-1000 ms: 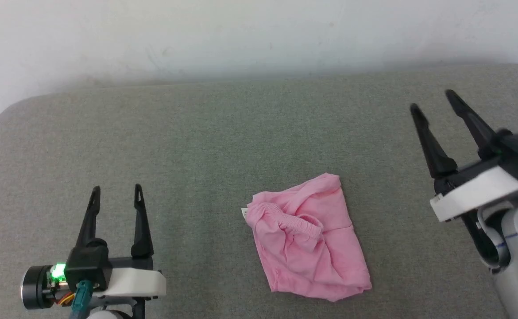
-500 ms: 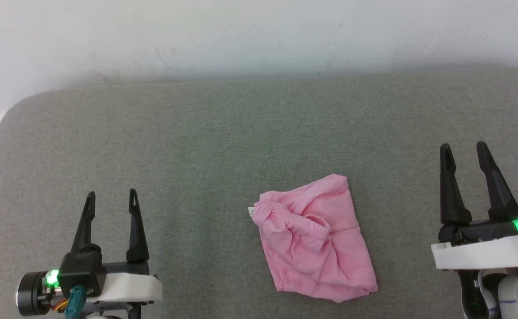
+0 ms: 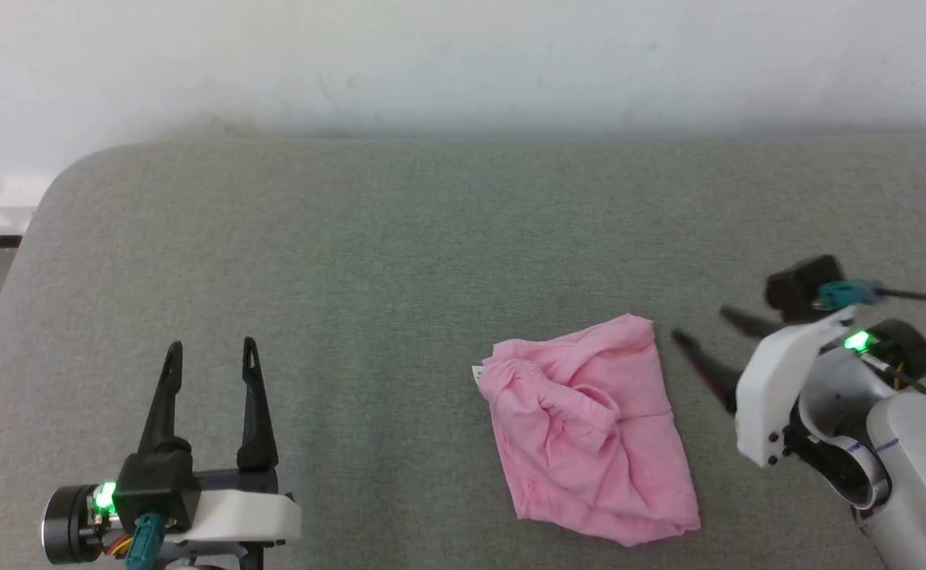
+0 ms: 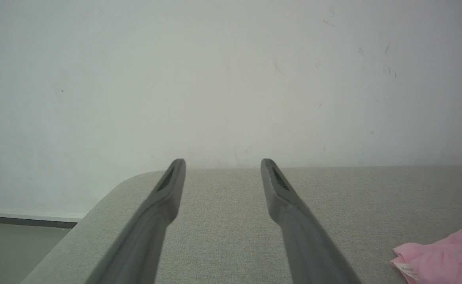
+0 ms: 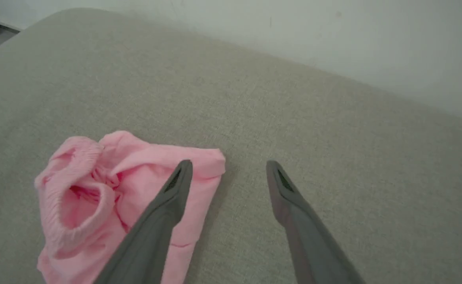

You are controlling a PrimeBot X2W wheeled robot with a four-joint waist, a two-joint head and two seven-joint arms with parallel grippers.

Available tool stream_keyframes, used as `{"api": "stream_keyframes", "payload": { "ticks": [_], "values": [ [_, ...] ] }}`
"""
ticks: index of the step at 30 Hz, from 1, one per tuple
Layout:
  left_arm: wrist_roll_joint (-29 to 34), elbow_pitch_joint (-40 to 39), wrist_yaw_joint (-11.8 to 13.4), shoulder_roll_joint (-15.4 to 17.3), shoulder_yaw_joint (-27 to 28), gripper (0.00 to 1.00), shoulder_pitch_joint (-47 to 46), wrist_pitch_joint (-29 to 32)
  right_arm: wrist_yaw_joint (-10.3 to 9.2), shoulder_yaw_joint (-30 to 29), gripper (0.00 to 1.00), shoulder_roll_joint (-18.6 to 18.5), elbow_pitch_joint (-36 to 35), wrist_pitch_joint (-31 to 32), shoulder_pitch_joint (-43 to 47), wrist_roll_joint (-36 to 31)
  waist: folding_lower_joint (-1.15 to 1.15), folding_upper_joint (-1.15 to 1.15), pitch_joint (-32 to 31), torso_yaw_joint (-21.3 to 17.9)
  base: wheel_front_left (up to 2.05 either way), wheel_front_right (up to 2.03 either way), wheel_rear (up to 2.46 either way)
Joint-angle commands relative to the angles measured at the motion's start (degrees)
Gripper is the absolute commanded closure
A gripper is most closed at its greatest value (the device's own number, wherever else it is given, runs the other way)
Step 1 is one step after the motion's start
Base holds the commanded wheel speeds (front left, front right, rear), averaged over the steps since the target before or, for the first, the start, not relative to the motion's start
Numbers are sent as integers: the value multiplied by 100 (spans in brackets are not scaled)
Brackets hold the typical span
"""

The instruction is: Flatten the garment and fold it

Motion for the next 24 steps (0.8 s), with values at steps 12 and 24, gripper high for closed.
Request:
{"api": "stream_keyframes", "payload": {
  "ticks": [12,24],
  "values": [
    [16,21,-11,-110,-121,0,-156,-27,-4,1104,0,-213,817,2017,-444,1836,0,0,458,513,0,0,0],
    [45,49,18,-107,-20,0,-194,-27,-4,1876,100,-215,1082,1255,-670,1930,0,0,502,203,0,0,0]
  ]
}}
